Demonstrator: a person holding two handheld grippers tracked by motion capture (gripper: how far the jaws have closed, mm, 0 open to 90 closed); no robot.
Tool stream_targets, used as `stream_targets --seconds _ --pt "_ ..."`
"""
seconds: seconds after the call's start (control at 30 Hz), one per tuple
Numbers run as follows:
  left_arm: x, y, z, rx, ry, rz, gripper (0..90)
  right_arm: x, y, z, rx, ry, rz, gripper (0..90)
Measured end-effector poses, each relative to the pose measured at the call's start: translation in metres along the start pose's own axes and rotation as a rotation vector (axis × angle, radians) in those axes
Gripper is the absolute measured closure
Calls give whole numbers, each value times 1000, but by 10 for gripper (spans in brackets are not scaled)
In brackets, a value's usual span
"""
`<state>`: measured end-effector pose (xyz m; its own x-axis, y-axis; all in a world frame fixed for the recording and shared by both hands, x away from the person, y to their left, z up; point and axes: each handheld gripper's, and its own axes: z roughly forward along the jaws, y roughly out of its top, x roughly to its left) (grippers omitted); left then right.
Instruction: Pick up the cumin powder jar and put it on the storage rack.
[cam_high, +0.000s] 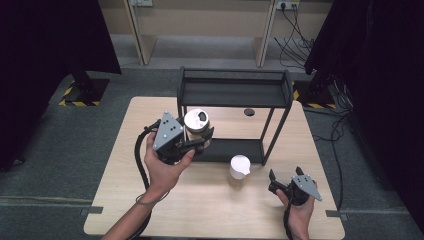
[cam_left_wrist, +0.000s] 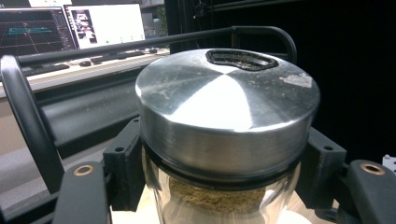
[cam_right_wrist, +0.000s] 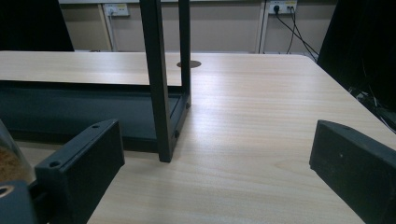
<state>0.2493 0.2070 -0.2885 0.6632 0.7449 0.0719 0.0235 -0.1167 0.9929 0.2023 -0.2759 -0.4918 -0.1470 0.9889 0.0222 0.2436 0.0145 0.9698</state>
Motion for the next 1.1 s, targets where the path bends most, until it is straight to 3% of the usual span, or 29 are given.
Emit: stream_targets --seconds 0.73,1.1 --pt "9 35 8 -3 3 -15 308 -1 0 0 1 3 0 32" --pt "9 53 18 6 20 7 308 -1 0 0 2 4 -1 32"
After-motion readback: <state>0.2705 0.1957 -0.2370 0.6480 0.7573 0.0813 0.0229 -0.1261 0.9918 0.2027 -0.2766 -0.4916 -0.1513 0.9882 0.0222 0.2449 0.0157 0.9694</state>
